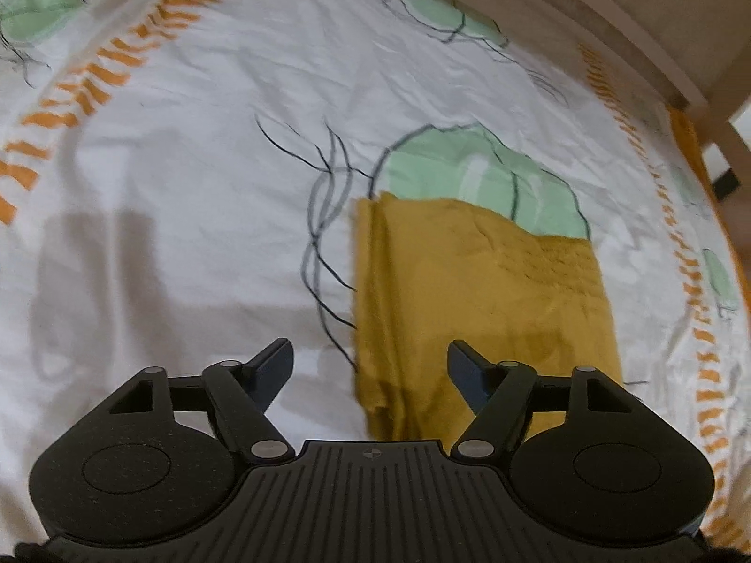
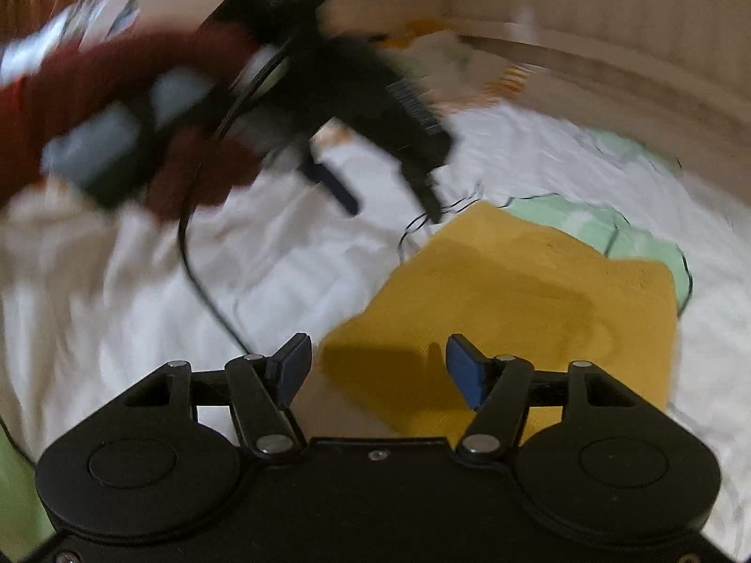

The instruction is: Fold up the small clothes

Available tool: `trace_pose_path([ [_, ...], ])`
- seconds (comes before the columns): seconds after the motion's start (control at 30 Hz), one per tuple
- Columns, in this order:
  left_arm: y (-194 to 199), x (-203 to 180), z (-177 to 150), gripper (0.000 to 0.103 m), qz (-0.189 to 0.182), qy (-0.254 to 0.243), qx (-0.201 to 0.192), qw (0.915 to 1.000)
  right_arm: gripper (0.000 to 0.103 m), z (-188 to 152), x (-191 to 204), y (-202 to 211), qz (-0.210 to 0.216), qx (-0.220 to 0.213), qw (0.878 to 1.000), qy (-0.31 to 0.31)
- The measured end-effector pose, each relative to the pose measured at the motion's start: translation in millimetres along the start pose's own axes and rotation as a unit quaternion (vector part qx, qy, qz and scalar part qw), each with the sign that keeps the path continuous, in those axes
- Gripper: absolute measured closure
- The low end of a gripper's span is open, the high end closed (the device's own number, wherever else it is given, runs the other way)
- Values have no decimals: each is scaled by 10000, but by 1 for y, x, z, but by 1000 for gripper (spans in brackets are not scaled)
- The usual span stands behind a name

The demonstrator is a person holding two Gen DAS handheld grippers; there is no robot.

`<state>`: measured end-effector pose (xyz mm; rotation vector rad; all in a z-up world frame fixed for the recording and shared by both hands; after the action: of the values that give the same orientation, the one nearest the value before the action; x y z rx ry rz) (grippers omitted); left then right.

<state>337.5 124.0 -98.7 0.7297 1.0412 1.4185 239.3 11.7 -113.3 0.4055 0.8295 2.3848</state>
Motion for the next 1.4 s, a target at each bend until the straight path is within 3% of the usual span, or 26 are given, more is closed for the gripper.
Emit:
trace_pose_path([
  [0.23,1,5,-1,33,-186,217,94,9995,48,-13,22,-17,-289,434,9905,1269],
  [0.3,1,5,-1,33,-263,247,144,9992,68,-10,21,-17,-356,396,9899,1311],
  [0.33,1,4,-1,33,-320,257,175,9990,86,-9,18,-15,-382,354,9909,1239],
  [0.37,1,3,-1,33,-386,258,208,9987,91,-9,15,-12,-418,275,9925,1113],
  [0.57,-1,-7,-6,33,-897,347,457,9943,92,8,-19,22,-469,-537,9972,-220],
  [0.73,-4,-13,-12,33,-1236,435,727,9887,92,11,-35,35,-389,-790,9920,-901],
  [1.03,-20,-27,-21,33,-1822,667,1121,9746,92,11,-33,33,-255,-801,9917,-970],
  [1.23,-26,-28,-18,34,-1714,702,907,9785,92,8,-33,33,-208,-802,9918,-970],
  [1.3,-28,-27,-16,43,-1679,756,771,9799,92,7,-31,33,-193,-794,9921,-952],
  [1.4,-34,-22,-14,74,-1502,801,585,9837,92,4,-29,30,-148,-755,9928,-919],
])
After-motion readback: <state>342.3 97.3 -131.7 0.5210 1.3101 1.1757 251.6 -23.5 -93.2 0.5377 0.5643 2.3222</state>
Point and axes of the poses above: each gripper's, at about its wrist camera, not at the fingertips, and y roughly against the way its jaws point, x to its left, z to its top, the point moved 7 cm from there along -y, roughly the way its jaws point, and after that the axes turned 10 degrees about z, right-handed, at the moved point
